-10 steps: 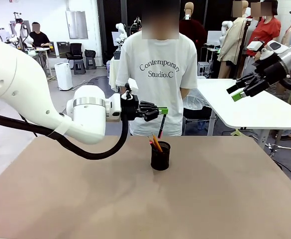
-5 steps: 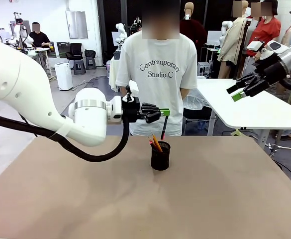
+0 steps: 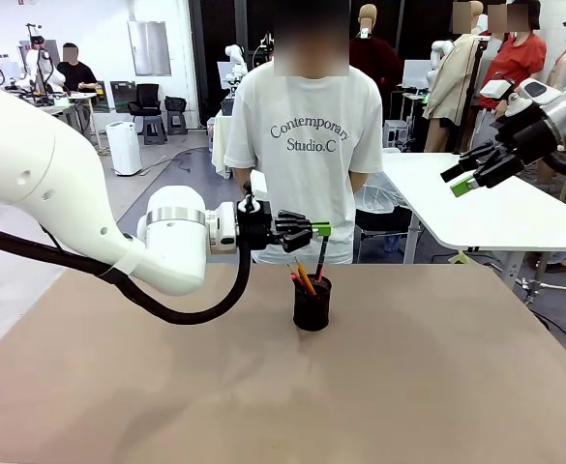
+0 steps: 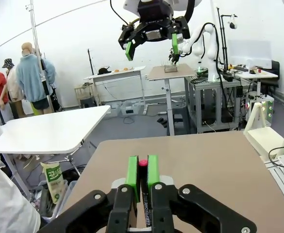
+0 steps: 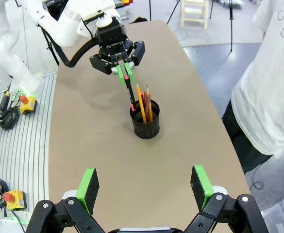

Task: Place the pens into the pen holder.
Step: Pick up a writing instrument from the table and place it into the Pen holder.

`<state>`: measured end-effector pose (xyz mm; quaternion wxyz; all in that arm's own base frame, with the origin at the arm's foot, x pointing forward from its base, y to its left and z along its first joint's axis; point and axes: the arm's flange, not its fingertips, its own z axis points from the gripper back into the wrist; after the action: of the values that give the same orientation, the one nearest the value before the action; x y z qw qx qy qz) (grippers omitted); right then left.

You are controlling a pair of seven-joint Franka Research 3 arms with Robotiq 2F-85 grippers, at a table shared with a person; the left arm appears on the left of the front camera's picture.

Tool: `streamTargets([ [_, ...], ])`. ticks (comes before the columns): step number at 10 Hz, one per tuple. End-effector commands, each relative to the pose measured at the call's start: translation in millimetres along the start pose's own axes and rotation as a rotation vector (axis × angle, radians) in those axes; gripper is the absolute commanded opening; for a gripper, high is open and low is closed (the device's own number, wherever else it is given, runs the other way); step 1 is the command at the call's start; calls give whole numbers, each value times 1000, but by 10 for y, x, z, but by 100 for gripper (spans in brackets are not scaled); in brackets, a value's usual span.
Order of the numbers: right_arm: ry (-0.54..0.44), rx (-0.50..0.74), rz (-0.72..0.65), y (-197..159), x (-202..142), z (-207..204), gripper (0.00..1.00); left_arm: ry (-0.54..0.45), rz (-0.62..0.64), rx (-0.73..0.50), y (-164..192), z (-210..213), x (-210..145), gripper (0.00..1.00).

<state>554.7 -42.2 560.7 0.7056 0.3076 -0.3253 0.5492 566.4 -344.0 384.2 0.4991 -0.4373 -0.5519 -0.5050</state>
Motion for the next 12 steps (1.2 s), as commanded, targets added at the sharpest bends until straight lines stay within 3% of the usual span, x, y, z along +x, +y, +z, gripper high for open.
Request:
streamTargets([
  [1,0,-1,1,6,13,10,100,-26,-59,3,99,-27,-106,0],
  [7,0,-1,1,6,13,10,100,-47,-34,-4,344,-150,-261,0],
  [12,0,-1,1,6,13,10,100,-54,-19,-3,350,-142,-254,99],
])
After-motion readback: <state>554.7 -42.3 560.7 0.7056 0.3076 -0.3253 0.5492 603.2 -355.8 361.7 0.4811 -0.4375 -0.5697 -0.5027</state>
